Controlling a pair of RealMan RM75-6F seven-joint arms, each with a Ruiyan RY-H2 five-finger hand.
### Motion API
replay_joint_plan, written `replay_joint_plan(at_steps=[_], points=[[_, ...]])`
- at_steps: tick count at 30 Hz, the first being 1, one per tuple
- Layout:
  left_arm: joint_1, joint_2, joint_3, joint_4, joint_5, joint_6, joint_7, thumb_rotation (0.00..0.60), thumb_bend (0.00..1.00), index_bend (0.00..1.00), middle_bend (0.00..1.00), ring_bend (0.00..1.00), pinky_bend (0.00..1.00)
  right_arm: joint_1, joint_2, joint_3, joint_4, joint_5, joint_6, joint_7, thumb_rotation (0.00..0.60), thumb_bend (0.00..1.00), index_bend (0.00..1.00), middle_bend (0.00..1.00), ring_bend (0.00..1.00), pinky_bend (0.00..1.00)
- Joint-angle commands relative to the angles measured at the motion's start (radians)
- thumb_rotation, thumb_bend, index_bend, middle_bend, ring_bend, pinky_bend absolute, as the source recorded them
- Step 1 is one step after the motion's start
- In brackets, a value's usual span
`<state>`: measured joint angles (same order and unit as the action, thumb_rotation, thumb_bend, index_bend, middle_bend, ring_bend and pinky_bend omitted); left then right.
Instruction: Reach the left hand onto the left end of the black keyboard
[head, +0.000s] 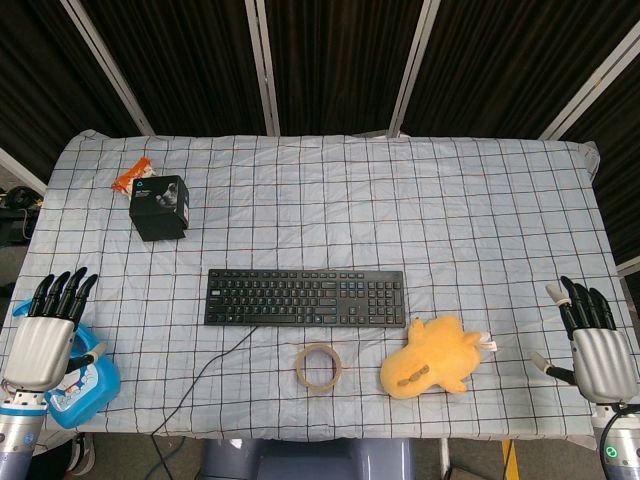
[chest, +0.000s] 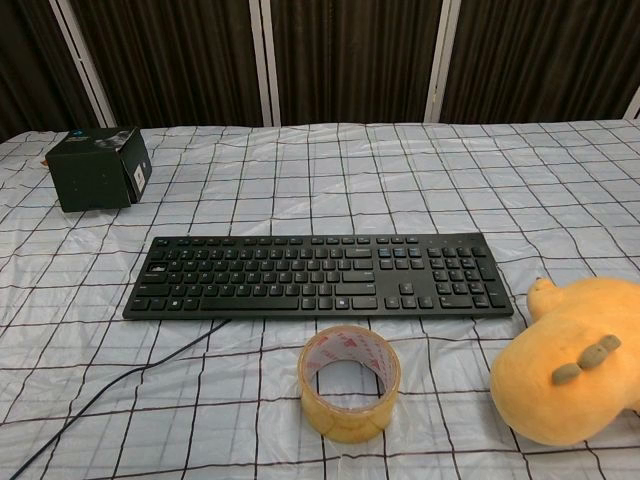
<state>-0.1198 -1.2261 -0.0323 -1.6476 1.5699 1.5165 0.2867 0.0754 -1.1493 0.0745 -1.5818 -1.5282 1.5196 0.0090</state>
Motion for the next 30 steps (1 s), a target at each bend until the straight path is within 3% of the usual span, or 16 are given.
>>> replay_joint_plan(at_steps=[1,15,20,30], points=[[0.0,0.0,0.001,-0.001,-0.001,-0.002,0.001,0.6,0.0,0.0,0.0,0.0,0.0,0.0,0.0,0.0,0.0,0.0,0.0,0.0,0.6,0.1,0.07,0.0,0.0,0.04],[-0.003,0.0,0.002,-0.003,-0.008,-0.014,0.008,0.6,0.0,0.0,0.0,0.0,0.0,0.001,-0.003,0.002,0.003,-0.003,0.003,-0.003,0.6,0.1,0.07,0.0,0.0,0.04],[-0.004,-0.001,0.005,-0.003,-0.009,-0.02,0.013,0.6,0.0,0.0,0.0,0.0,0.0,0.001,-0.007,0.004,0.004,-0.004,0.01,-0.002,0.6,0.1,0.0,0.0,0.0,0.04],[-0.006,0.0,0.01,-0.01,0.002,-0.022,0.023,0.6,0.0,0.0,0.0,0.0,0.0,-0.004,-0.005,0.003,0.003,-0.002,0.013,0.003,0.6,0.1,0.0,0.0,0.0,0.04]])
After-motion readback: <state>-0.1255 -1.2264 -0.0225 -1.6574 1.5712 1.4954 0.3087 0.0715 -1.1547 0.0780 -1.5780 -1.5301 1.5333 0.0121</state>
